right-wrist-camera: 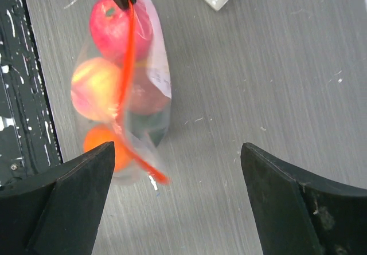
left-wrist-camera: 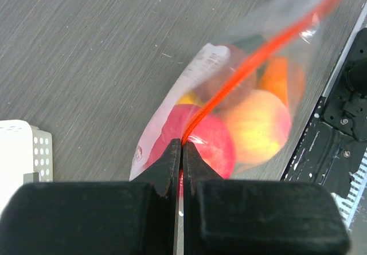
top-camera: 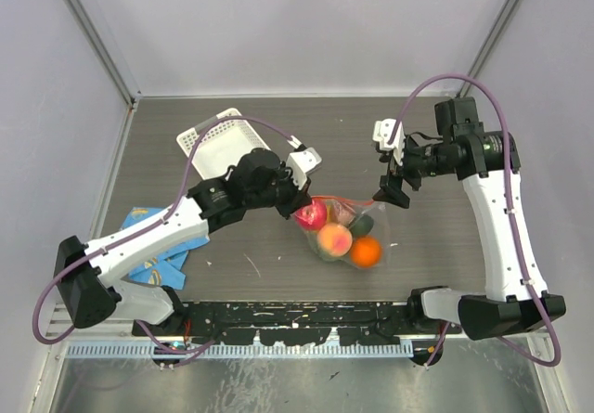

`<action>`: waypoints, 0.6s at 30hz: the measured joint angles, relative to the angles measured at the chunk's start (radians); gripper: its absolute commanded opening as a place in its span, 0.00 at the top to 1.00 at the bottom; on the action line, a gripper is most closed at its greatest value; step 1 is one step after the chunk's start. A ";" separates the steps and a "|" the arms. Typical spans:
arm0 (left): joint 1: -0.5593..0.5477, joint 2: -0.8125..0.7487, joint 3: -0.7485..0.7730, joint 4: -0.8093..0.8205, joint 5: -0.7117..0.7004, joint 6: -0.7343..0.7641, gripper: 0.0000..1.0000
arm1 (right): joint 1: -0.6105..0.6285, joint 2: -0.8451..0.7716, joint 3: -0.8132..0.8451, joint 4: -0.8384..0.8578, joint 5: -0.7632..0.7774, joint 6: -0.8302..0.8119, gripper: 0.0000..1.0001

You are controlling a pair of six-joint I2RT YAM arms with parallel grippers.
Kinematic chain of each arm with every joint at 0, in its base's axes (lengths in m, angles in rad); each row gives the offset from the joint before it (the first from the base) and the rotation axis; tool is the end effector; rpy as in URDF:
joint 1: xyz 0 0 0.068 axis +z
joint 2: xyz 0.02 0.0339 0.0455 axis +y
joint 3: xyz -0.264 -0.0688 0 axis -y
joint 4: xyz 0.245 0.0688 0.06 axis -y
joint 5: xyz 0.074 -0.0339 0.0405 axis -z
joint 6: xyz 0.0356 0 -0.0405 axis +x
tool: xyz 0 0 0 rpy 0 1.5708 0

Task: Open the zip-top bag and remove the fake food
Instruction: Adjust the zipper food storage bag at the center of the board.

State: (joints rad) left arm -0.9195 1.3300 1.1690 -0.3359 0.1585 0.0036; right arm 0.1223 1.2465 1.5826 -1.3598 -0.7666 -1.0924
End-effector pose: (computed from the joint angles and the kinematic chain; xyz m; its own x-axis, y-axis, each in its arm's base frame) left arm 0.1801 -0.2455 0.3378 -0.2859 0.3809 -0.8793 0.8705 0.4869 -0.0721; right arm 0.1947 0.0488 0.4161 0.0057 -0.6435 -0.7654 -0.9578 0.2163 -0.1891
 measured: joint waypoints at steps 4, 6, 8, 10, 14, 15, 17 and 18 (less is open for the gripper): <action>0.000 0.010 0.032 -0.024 -0.003 -0.018 1.00 | 0.000 0.011 0.089 -0.040 -0.039 -0.015 0.05; 0.002 0.011 0.043 -0.029 -0.003 -0.021 1.00 | 0.000 0.010 0.134 -0.060 -0.063 -0.021 0.05; 0.002 0.014 0.053 -0.029 0.000 -0.023 1.00 | 0.000 0.010 0.161 -0.071 -0.079 -0.023 0.05; 0.003 0.019 0.058 -0.027 0.005 -0.025 1.00 | 0.000 0.010 0.165 -0.077 -0.098 -0.028 0.05; 0.003 0.029 0.058 -0.027 0.015 -0.025 1.00 | 0.019 0.005 0.089 -0.058 -0.144 -0.060 0.05; 0.004 0.031 0.058 -0.026 0.020 -0.023 1.00 | 0.024 0.001 0.040 -0.039 -0.154 -0.077 0.04; 0.005 0.031 0.058 -0.020 0.028 -0.018 1.00 | 0.037 -0.005 -0.062 0.005 -0.171 -0.122 0.02; 0.005 0.031 0.058 -0.017 0.032 -0.017 1.00 | 0.039 -0.006 -0.099 0.018 -0.177 -0.153 0.01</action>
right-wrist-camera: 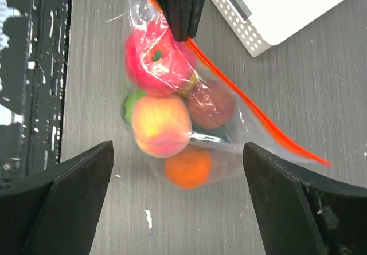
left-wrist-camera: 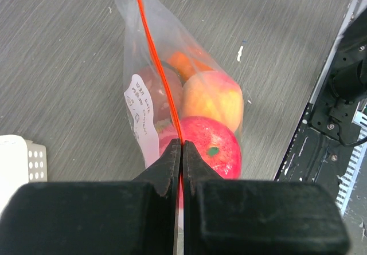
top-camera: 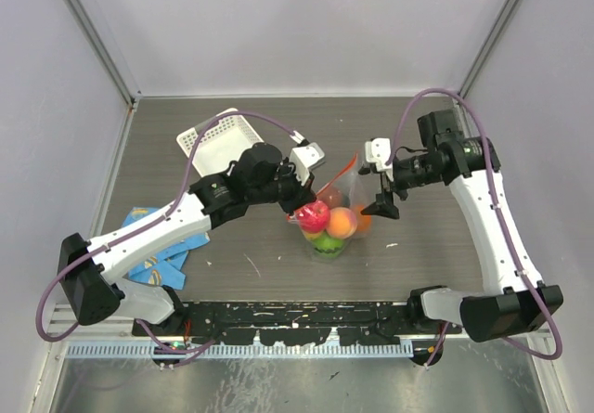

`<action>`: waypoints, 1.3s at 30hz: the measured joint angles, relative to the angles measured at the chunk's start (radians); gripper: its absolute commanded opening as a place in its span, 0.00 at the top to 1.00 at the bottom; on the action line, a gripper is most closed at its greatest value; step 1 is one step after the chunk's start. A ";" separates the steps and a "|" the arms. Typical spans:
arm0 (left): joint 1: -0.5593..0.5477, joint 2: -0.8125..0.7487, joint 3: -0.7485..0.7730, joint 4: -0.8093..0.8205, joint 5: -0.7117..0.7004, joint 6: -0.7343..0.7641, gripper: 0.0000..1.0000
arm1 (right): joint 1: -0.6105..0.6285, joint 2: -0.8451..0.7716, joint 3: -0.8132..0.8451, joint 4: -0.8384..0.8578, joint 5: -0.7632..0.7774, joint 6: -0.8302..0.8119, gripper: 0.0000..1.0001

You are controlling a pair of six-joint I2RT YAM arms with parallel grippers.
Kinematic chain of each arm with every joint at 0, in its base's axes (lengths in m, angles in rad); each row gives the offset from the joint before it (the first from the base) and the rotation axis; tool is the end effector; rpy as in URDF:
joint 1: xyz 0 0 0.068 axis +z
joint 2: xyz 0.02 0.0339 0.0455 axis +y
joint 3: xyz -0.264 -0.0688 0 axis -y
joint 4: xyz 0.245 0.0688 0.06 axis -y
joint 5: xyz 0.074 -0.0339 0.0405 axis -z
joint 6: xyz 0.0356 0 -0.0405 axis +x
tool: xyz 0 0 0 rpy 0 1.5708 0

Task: Open the zip-top bag and remove the fake food
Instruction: Adjust the zipper food storage bag at the center of the board.

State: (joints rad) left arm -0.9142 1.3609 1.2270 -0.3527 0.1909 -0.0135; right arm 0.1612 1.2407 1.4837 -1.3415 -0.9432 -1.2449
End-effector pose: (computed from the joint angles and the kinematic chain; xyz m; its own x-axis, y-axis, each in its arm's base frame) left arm 0.1852 -0.2513 0.3475 -0.2973 0.3641 -0.8826 0.8761 0.4714 -0.1007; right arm 0.1937 0.0607 0.3959 0.1522 -0.5389 -0.8285 -0.9793 0.0312 -0.2002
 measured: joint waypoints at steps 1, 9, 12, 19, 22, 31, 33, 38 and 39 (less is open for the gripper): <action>0.000 0.000 0.000 0.005 0.007 0.003 1.00 | 0.000 0.003 -0.034 0.009 -0.007 -0.048 0.01; 0.000 -0.009 -0.026 0.052 0.060 0.050 1.00 | 0.001 0.108 -0.034 0.021 -0.099 -0.359 0.21; 0.000 -0.022 -0.041 0.069 0.076 0.063 1.00 | 0.001 0.169 0.008 0.016 -0.132 -0.397 0.33; 0.000 -0.027 -0.042 0.087 0.104 0.082 1.00 | 0.017 0.248 0.023 -0.022 -0.148 -0.428 0.53; 0.000 -0.027 -0.044 0.095 0.111 0.082 1.00 | 0.030 0.258 0.021 -0.031 -0.146 -0.428 0.60; 0.000 -0.035 -0.069 0.138 0.109 0.071 1.00 | 0.061 0.258 -0.024 -0.037 -0.144 -0.418 0.80; 0.000 -0.043 -0.086 0.156 0.108 0.060 1.00 | 0.063 0.258 -0.045 -0.037 -0.143 -0.418 0.82; 0.000 -0.047 -0.116 0.199 0.103 0.036 1.00 | 0.066 0.258 -0.068 -0.037 -0.143 -0.399 0.99; 0.000 -0.048 -0.120 0.204 0.103 0.031 1.00 | 0.066 0.258 -0.068 -0.037 -0.143 -0.394 0.99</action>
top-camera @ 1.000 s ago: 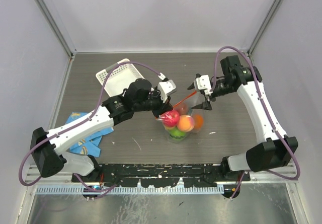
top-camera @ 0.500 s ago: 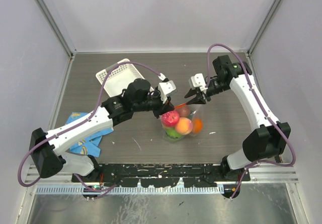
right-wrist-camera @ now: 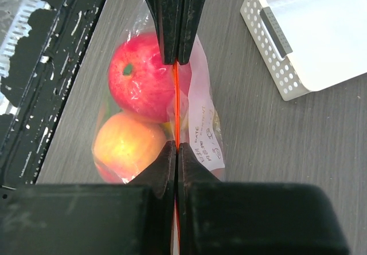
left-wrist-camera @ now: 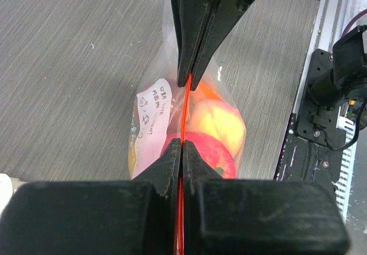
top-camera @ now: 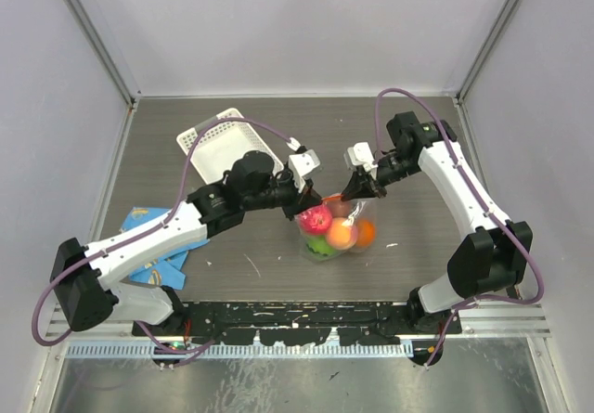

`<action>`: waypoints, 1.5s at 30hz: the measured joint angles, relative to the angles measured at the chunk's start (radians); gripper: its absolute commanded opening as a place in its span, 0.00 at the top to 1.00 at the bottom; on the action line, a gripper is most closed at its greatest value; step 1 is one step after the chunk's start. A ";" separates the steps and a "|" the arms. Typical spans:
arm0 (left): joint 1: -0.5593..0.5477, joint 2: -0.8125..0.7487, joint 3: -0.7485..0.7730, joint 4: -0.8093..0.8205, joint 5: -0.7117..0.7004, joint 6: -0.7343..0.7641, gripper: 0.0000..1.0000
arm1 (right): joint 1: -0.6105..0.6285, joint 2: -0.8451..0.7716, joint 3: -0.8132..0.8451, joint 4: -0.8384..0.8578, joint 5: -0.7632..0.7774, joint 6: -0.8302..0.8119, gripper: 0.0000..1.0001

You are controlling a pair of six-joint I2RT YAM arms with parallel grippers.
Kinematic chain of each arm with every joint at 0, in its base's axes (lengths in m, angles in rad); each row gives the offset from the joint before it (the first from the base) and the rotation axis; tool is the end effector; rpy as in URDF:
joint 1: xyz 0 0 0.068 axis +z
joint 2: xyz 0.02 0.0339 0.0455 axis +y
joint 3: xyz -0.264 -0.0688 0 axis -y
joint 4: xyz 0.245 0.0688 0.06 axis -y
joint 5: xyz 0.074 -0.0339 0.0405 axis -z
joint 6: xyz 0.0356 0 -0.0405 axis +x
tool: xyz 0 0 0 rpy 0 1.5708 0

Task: Open the zip-top bag and remove the fake food
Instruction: Adjust the zipper food storage bag at the center of the board.

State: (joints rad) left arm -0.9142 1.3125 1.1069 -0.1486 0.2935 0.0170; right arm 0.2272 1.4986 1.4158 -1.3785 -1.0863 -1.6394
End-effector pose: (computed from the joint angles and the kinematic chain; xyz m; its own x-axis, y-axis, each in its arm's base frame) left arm 0.1786 -0.2487 0.3400 -0.1960 0.2810 -0.9395 0.9273 0.3647 -0.0844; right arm 0.2462 0.0893 0.3263 0.2650 -0.4156 -0.8700 -0.9525 -0.2530 -0.1693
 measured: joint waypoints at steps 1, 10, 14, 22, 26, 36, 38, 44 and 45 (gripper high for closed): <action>0.000 -0.003 -0.006 0.008 -0.001 -0.006 1.00 | 0.000 0.000 0.000 0.001 0.000 0.014 0.99; 0.000 -0.219 -0.222 0.232 -0.010 -0.098 0.23 | 0.003 -0.052 -0.019 0.051 0.004 0.191 0.99; 0.004 -0.361 -0.385 0.399 -0.021 -0.139 0.09 | -0.007 -0.092 -0.060 0.064 0.002 0.222 0.99; 0.006 -0.442 -0.730 0.760 -0.082 -0.217 0.03 | -0.013 -0.098 -0.070 0.084 0.000 0.241 0.99; 0.006 -0.387 -0.811 0.876 -0.105 -0.239 0.10 | -0.013 -0.098 -0.073 0.089 0.000 0.243 0.99; 0.006 -0.204 -0.808 1.164 -0.141 -0.324 0.33 | -0.013 -0.098 -0.075 0.091 0.000 0.243 0.99; 0.006 -0.164 -0.804 1.207 -0.142 -0.345 0.40 | -0.013 -0.098 -0.075 0.091 0.000 0.243 0.99; 0.006 -0.092 -0.798 1.294 -0.161 -0.395 0.56 | -0.013 -0.098 -0.077 0.091 0.000 0.243 0.99; 0.006 -0.088 -0.798 1.301 -0.164 -0.401 0.58 | -0.013 -0.098 -0.077 0.090 0.000 0.243 0.99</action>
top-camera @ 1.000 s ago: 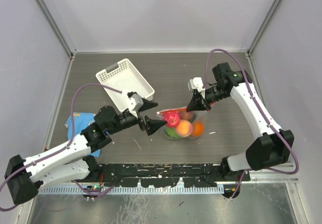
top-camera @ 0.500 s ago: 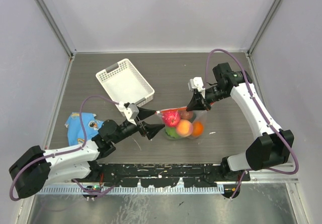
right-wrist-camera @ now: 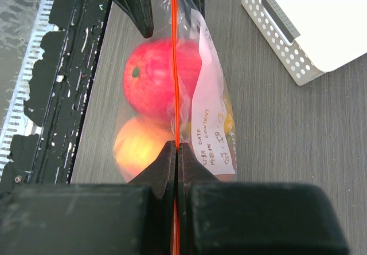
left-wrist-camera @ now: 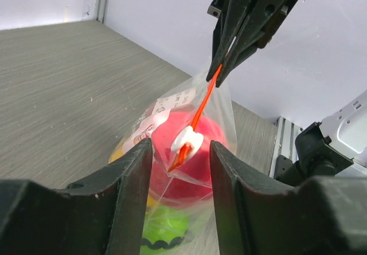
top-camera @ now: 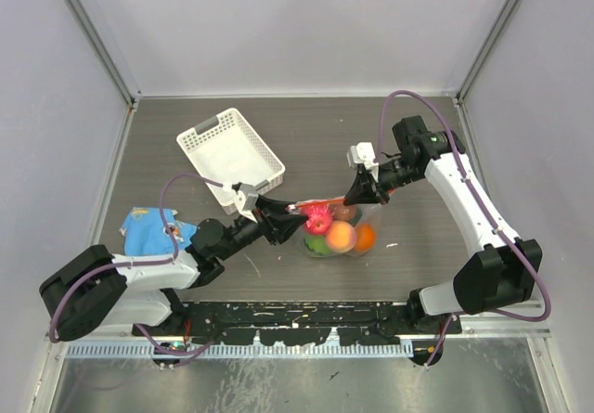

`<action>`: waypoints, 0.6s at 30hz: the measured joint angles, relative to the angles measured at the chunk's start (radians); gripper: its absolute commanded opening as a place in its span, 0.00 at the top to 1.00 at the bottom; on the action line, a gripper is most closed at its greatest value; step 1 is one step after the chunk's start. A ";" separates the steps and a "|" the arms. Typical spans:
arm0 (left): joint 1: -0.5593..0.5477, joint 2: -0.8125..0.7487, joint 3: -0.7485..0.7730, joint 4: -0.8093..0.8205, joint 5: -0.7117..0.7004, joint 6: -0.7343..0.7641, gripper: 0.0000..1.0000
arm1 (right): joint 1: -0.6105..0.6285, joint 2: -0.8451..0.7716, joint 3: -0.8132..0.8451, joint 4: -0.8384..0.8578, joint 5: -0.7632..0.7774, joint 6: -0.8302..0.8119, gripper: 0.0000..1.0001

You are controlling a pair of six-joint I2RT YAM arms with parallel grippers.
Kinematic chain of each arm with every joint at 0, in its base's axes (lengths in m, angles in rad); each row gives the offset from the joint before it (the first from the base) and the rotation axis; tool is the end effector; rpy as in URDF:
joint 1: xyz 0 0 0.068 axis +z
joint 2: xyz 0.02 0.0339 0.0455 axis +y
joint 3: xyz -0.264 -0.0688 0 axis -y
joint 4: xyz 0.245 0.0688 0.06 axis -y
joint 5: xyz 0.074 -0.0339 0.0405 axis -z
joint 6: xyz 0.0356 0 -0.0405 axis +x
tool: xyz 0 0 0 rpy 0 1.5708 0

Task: Open the zip-top bag and remove the fake food
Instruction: Adjust the zipper food storage bag at the center of the board.

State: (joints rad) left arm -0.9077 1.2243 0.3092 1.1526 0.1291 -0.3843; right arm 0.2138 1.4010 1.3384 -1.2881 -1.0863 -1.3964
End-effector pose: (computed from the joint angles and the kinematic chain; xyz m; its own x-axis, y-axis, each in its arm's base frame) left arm 0.1401 -0.1869 0.2299 -0.1876 -0.3638 -0.9124 0.8502 0.4050 -0.3363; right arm 0.2312 0.0824 0.3299 0.1178 -0.4438 -0.8883 -0.9891 -0.1321 -0.0652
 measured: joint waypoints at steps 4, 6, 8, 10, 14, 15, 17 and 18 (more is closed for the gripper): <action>0.000 0.003 0.001 0.025 -0.013 -0.018 0.55 | 0.000 0.000 -0.002 0.000 0.000 0.000 0.99; 0.000 0.003 0.001 0.029 -0.018 -0.022 0.49 | 0.000 0.000 -0.002 0.000 0.000 0.000 0.99; 0.000 0.003 0.001 0.034 -0.021 -0.024 0.47 | 0.000 0.000 -0.002 0.000 0.000 0.000 0.99; 0.000 0.003 0.001 0.040 -0.021 -0.028 0.47 | 0.000 0.000 -0.002 0.000 0.000 0.000 0.99; 0.000 0.003 0.001 0.045 -0.022 -0.028 0.49 | 0.000 0.000 -0.002 0.000 0.000 0.000 0.99; 0.000 0.004 0.000 0.047 -0.023 -0.028 0.51 | 0.000 0.000 -0.002 0.000 0.000 0.000 0.99; 0.000 0.006 -0.005 0.055 -0.027 -0.028 0.56 | 0.000 0.000 -0.002 0.000 0.000 0.000 0.99; 0.000 0.008 -0.008 0.060 -0.029 -0.029 0.57 | 0.000 0.000 -0.002 0.000 0.000 0.000 0.99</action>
State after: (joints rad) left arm -0.9073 1.2324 0.3012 1.2121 0.1001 -0.4137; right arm 0.2134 1.4010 1.3365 -1.2881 -1.0863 -1.3968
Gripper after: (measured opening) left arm 0.482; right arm 0.044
